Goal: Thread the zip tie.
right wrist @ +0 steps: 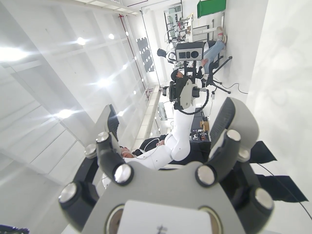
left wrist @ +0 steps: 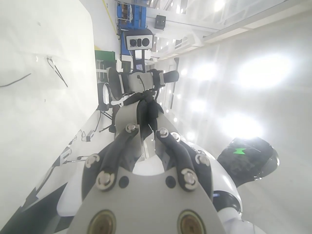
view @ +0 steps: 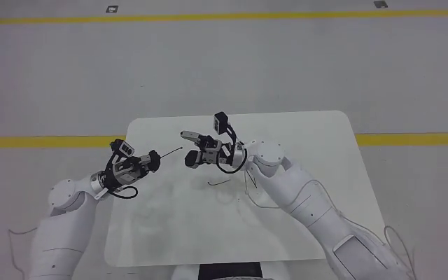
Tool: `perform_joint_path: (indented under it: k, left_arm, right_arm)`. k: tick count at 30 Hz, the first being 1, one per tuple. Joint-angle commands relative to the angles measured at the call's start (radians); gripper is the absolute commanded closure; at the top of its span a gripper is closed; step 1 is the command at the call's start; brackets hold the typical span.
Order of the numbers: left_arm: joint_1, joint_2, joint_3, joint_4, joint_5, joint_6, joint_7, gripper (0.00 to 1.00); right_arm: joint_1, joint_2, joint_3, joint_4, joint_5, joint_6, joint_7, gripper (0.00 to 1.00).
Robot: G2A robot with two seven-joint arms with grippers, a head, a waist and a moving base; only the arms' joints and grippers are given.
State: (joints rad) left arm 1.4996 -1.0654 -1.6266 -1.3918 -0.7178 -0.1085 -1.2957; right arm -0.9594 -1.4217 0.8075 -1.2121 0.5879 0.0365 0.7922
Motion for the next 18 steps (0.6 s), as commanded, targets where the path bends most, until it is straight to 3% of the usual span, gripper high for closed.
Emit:
perform_joint_path:
  k: [1, 2, 3, 5, 6, 14, 18]
  left_arm:
    - [0.0, 0.0, 0.0, 0.0, 0.0, 0.0, 0.0, 1.0]
    - [0.0, 0.0, 0.0, 0.0, 0.0, 0.0, 0.0, 1.0]
    - [0.0, 0.0, 0.0, 0.0, 0.0, 0.0, 0.0, 1.0]
    - [0.0, 0.0, 0.0, 0.0, 0.0, 0.0, 0.0, 1.0]
    - [0.0, 0.0, 0.0, 0.0, 0.0, 0.0, 0.0, 1.0]
    - [0.0, 0.0, 0.0, 0.0, 0.0, 0.0, 0.0, 1.0]
    - [0.0, 0.0, 0.0, 0.0, 0.0, 0.0, 0.0, 1.0]
  right_arm:
    - [0.012, -0.005, -0.004, 0.021, 0.007, -0.005, 0.009, 0.0]
    - [0.017, -0.007, -0.005, 0.033, 0.013, -0.008, 0.013, 0.0]
    - [0.024, -0.009, -0.005, 0.046, 0.017, -0.013, 0.017, 0.07]
    - [0.036, -0.015, -0.006, 0.072, 0.029, -0.025, 0.029, 0.33]
    - [0.042, -0.017, -0.008, 0.081, 0.029, -0.029, 0.035, 0.53]
    - [0.072, -0.035, -0.025, 0.14, 0.04, -0.041, 0.067, 0.73]
    - [0.079, -0.041, -0.032, 0.153, 0.039, -0.039, 0.085, 0.75]
